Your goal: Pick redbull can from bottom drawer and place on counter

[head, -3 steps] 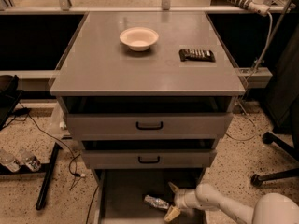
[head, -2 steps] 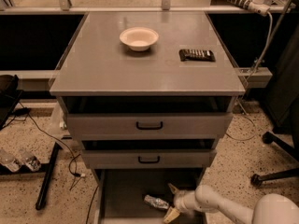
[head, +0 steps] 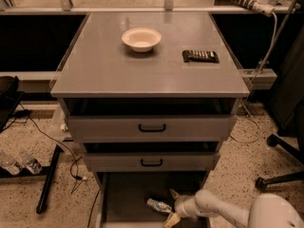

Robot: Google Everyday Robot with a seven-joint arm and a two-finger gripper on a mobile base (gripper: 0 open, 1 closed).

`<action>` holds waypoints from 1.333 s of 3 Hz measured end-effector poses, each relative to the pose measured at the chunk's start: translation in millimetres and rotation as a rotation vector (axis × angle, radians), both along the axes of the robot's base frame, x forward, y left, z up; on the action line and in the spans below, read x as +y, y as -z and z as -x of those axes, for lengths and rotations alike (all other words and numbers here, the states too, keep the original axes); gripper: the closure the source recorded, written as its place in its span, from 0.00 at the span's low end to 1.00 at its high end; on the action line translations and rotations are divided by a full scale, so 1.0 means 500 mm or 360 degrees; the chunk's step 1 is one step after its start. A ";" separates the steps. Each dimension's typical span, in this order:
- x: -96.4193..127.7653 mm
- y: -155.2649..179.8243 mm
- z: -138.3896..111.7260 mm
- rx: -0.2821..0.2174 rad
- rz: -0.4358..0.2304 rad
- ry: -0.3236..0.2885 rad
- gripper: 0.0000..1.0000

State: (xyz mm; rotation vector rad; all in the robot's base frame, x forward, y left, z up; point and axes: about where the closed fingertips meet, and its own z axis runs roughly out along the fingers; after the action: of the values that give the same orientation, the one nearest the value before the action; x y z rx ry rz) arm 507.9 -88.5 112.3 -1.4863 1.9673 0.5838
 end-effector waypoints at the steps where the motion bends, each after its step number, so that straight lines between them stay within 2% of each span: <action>1: 0.000 0.000 0.000 0.0000 0.0000 0.0000 0.19; 4: 0.001 0.000 0.001 0.0001 -0.0001 -0.0001 0.89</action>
Offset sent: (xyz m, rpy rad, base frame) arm 0.0000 0.0001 0.0000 0.0001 0.0002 0.0001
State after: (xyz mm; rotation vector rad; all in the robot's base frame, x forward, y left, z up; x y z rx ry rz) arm 507.7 -88.0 112.5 -1.4866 1.9672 0.5851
